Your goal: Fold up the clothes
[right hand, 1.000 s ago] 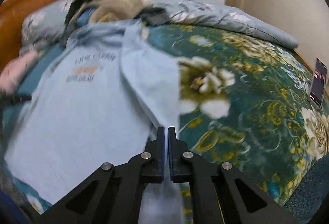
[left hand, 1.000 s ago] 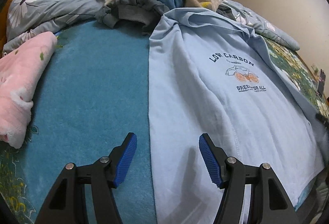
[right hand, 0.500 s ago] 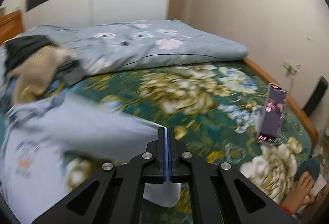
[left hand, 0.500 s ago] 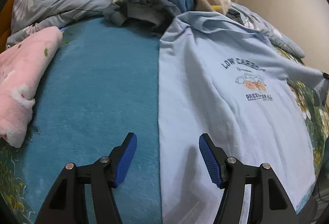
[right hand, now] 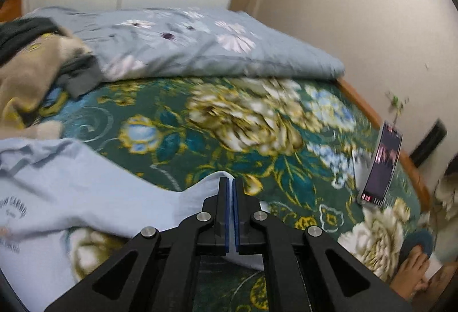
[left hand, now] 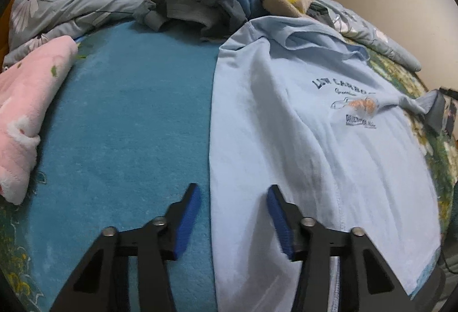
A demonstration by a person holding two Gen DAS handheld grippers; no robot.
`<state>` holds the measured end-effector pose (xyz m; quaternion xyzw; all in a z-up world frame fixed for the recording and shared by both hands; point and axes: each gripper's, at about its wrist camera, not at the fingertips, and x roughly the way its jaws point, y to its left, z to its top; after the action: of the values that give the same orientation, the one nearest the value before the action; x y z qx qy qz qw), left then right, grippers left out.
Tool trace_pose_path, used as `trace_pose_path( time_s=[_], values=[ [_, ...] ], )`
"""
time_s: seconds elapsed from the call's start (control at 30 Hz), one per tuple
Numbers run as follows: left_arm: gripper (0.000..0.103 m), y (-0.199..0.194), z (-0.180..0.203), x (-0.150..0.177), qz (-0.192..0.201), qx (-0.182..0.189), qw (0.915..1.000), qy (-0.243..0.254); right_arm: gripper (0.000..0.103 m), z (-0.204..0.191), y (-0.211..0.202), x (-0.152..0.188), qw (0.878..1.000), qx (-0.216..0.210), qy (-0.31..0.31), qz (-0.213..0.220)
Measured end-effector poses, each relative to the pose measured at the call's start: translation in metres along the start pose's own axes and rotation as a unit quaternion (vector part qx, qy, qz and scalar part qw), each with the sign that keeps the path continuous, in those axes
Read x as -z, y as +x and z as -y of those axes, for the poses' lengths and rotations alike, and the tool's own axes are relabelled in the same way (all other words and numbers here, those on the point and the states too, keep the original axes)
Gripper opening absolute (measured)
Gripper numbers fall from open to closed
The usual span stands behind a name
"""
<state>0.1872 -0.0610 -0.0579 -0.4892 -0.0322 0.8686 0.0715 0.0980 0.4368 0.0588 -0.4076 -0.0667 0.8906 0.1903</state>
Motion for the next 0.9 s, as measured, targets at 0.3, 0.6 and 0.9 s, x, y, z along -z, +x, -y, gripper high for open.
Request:
trace_pose_path(
  time_s=[0.3, 0.6, 0.9],
  values=[
    [0.005, -0.005, 0.004, 0.008, 0.011, 0.015, 0.9998, 0.003, 0.013, -0.045, -0.054, 0.020, 0.998, -0.027, -0.049, 0.036],
    [0.003, -0.031, -0.023, -0.001, 0.051, -0.001, 0.9985, -0.021, 0.018, -0.070, -0.093, 0.046, 0.995, -0.078, -0.050, 0.047],
    [0.003, -0.037, -0.046, 0.000, 0.067, -0.017, 0.9965, -0.047, 0.018, -0.109, -0.096, 0.069, 0.990, -0.112, -0.084, 0.032]
  ],
)
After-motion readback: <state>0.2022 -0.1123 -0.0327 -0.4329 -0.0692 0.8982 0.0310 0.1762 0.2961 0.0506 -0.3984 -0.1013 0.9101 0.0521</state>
